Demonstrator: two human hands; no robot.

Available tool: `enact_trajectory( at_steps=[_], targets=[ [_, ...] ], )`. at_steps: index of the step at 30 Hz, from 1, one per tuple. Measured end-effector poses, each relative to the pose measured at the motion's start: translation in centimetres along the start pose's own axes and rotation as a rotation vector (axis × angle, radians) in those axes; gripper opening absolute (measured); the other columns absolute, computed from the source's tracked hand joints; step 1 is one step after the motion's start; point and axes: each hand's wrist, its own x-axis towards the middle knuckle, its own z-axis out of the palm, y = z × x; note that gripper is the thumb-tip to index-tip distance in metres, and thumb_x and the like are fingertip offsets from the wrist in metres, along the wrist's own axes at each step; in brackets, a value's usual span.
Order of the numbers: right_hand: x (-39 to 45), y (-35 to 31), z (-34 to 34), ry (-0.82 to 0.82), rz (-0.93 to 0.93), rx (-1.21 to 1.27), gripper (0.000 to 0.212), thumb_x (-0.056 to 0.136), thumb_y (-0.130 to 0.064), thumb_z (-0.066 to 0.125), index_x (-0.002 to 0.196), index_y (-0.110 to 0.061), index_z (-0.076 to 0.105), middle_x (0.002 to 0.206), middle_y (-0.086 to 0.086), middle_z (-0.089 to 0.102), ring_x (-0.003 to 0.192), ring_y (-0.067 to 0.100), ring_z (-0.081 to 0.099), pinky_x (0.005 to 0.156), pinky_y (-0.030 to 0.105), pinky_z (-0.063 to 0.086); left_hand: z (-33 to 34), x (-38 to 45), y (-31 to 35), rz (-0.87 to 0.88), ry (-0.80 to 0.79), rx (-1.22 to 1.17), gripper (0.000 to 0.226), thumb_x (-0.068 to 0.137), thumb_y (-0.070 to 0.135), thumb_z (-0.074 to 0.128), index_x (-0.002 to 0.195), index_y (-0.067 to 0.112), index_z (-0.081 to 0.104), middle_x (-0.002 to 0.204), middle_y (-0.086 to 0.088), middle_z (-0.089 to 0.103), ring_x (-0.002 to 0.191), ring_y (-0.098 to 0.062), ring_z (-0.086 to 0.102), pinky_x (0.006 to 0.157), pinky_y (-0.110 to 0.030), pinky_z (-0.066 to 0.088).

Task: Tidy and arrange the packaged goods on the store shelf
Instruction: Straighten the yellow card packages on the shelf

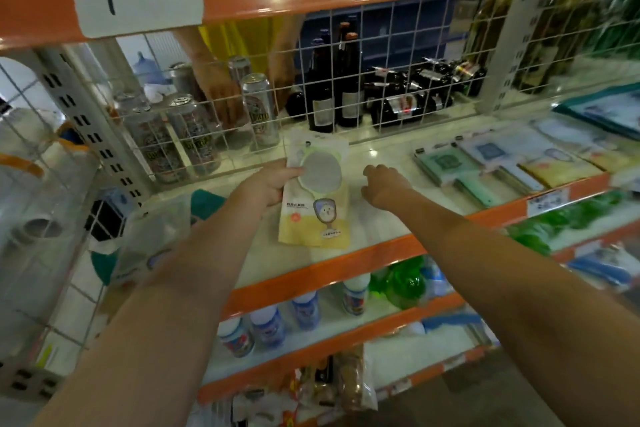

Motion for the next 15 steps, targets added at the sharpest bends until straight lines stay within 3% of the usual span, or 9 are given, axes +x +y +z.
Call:
enact_trajectory(
  at_steps=[2, 4, 9, 12, 15],
  targets=[
    [0.0, 1.6, -0.9, 0.007, 0.012, -0.003, 0.043, 0.097, -0.02, 0.044, 0.139, -0.011, 0.039, 0.134, 0.012, 0.046, 0.124, 0.029, 0.045, 0.096, 0.037, 0.042, 2.0, 0.4, 0.4, -0.005, -0.029, -0.025, 0.041, 0.096, -0.002, 0.047, 0.137, -0.003, 0.044, 0.059, 0.0, 0.071, 0.048, -0.01, 0.067, 0.046, -0.023, 0.055],
    [0.0, 3.3, -2.1, 0.015, 0.02, -0.009, 0.043, 0.098, -0.022, 0.043, 0.14, -0.01, 0.038, 0.136, 0.013, 0.045, 0.125, 0.031, 0.045, 0.096, 0.038, 0.043, 4.0, 0.9, 0.7, -0.007, -0.037, -0.044, 0.041, 0.094, -0.002, 0.05, 0.135, -0.003, 0.046, 0.055, -0.001, 0.069, 0.047, -0.011, 0.067, 0.045, -0.023, 0.055],
    [-0.3, 8.6, -4.6, 0.031, 0.052, 0.031, 0.043, 0.097, -0.019, 0.043, 0.139, -0.01, 0.039, 0.138, 0.014, 0.044, 0.123, 0.033, 0.048, 0.098, 0.041, 0.046, 9.1, 2.8, 1.3, -0.02, -0.057, -0.08, 0.039, 0.095, 0.001, 0.051, 0.134, -0.002, 0.049, 0.065, -0.004, 0.072, 0.054, -0.014, 0.07, 0.05, -0.026, 0.058],
    [-0.6, 12.2, -5.7, 0.045, 0.069, 0.003, 0.044, 0.095, -0.018, 0.046, 0.138, -0.009, 0.041, 0.137, 0.013, 0.048, 0.122, 0.031, 0.05, 0.097, 0.039, 0.047, 12.6, 3.3, 1.9, -0.027, -0.08, -0.121, 0.03, 0.096, 0.002, 0.05, 0.125, 0.0, 0.056, 0.09, -0.007, 0.07, 0.054, -0.014, 0.07, 0.051, -0.027, 0.057],
    [-0.9, 15.9, -6.4, 0.056, 0.073, -0.019, 0.044, 0.097, -0.018, 0.042, 0.139, -0.007, 0.038, 0.139, 0.013, 0.045, 0.125, 0.031, 0.046, 0.098, 0.04, 0.042, 16.0, 3.8, 2.3, -0.039, -0.076, -0.121, 0.036, 0.097, 0.003, 0.048, 0.133, 0.001, 0.049, 0.081, -0.009, 0.071, 0.06, -0.018, 0.069, 0.051, -0.029, 0.057]
  ],
)
